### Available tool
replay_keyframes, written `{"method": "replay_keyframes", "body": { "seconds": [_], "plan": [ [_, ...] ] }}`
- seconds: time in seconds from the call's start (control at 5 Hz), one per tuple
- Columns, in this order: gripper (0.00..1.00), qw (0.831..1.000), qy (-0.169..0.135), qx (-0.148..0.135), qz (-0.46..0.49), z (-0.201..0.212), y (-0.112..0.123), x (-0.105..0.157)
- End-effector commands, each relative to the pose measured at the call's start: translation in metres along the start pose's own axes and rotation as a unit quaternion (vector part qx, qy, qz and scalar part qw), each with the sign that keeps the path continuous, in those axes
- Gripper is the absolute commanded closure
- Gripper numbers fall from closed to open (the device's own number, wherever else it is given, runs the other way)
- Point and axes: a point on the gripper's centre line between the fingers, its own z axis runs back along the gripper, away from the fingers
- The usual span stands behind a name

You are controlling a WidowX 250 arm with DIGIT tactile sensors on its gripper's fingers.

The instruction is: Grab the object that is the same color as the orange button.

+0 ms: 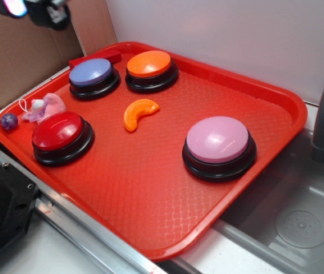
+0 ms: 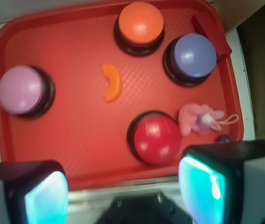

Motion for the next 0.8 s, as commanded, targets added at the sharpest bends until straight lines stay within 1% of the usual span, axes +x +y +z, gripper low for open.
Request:
{"method": "replay_keyframes", "body": {
  "seconds": [0.0, 0.4, 0.6],
  "plan": [
    [0.0, 0.999, -0.03, 0.016, 0.019, -0.057, -0.003, 0.048],
    [0.0, 0.998, -0.029, 0.033, 0.055, -0.12, -0.011, 0.072],
    [0.0, 0.997, -0.018, 0.039, 0.061, -0.138, -0.012, 0.079]
  ]
}}
